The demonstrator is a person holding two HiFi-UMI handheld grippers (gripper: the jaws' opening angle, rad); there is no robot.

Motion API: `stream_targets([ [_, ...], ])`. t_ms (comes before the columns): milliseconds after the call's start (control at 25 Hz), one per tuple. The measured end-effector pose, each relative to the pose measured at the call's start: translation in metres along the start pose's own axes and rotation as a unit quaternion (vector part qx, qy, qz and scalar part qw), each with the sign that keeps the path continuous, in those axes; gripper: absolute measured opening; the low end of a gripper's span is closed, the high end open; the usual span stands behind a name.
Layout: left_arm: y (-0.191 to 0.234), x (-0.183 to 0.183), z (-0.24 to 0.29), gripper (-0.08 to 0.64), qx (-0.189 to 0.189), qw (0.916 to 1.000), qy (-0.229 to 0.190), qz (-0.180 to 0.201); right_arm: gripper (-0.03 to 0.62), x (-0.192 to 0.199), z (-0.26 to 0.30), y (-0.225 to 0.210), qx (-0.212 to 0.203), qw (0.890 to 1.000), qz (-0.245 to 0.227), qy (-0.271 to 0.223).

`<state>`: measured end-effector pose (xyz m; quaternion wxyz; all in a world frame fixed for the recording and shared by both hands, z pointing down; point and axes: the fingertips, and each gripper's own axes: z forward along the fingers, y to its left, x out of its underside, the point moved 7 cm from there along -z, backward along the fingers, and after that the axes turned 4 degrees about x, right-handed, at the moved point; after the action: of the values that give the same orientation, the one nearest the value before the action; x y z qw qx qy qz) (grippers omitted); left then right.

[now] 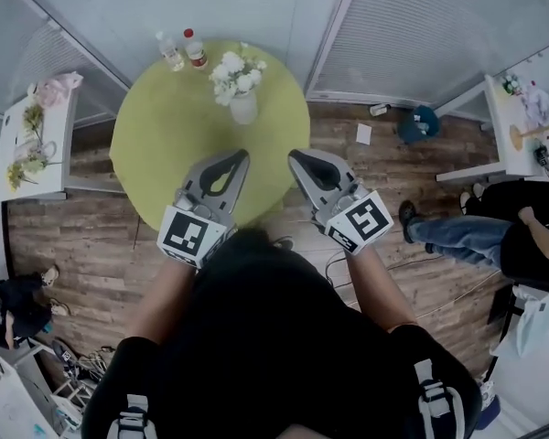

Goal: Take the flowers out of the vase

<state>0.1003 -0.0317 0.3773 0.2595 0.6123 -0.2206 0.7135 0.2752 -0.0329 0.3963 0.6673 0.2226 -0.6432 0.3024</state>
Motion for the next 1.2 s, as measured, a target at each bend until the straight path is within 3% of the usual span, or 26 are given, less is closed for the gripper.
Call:
stream_targets([
  [520, 0.068, 0.008, -0.004, 0.014, 0.024, 0.9992, -0.025, -0.018, 0.02, -0.003, 0.072, 0.004, 0.011, 0.999, -0.019, 0.048],
  [880, 0.11, 0.026, 0.001, 0.014, 0.039, 0.9983, -0.019, -0.039, 0.02, 0.003, 0.106, -0.004, 0.056, 0.997, -0.023, 0.056],
  [1200, 0.129, 0.031, 0.023, 0.014, 0.018, 0.9985, -0.026, -0.046, 0.02, 0.012, 0.125, -0.033, 0.067, 0.996, -0.013, 0.06],
])
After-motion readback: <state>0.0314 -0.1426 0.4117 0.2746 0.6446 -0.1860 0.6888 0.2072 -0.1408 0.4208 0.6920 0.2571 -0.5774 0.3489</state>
